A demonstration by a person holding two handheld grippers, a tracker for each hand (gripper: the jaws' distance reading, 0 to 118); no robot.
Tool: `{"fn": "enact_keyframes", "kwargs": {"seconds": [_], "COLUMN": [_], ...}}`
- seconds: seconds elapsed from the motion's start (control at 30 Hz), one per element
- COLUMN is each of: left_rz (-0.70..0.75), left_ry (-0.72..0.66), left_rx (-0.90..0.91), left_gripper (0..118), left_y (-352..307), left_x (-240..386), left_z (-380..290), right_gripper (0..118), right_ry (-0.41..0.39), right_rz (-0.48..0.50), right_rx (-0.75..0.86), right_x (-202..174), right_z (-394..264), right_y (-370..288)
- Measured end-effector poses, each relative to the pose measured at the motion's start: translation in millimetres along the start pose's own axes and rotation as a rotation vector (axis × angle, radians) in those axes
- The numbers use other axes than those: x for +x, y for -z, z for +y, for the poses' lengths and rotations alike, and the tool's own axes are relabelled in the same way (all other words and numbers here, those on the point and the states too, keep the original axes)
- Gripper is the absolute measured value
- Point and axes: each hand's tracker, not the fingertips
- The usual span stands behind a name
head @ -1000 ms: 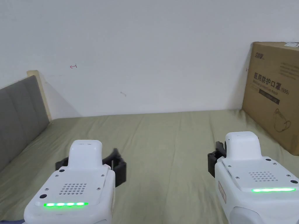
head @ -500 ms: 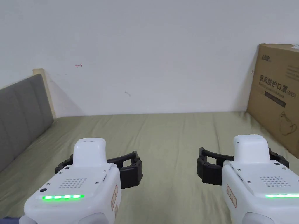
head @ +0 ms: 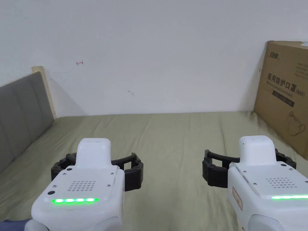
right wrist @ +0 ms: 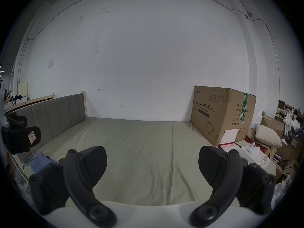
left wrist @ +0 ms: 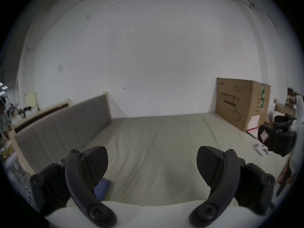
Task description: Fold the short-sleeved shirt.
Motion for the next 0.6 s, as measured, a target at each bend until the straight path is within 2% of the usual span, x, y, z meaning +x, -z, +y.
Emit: {"fn": "enact_keyframes", "kwargs": {"seconds": [0.17,0.3,0.5,0.6], "left_rz": [0.052,-0.065,-0.133,-0.152], "left_ry": [0.038,-0.02,0.053,0.042], "left_rx": [0.047,0.022,0.033,0.022], "left_gripper": [112,112,112,111], "left_y": [-7.2,-7.2,-7.4,-6.4], "left_x": [7.0,1.1,4.6,6.7], "left_z": [-0.4,3.2,1.5,1.1], "right_gripper": [113,113,113,113], "right_ry": [-0.014,-0.011,-0.019,-0.01], "right_rz": [-0.005,-0.002,-0.005,-0.002], "right_rx": [-0.006,-0.013,-0.02,-0.022], "right_x": [0.4,2.1,2.7,3.4], "right_z": [-1.3,-2.8,-4.3,-4.1], "right_y": [1.2,2.9,4.0,4.7]}}
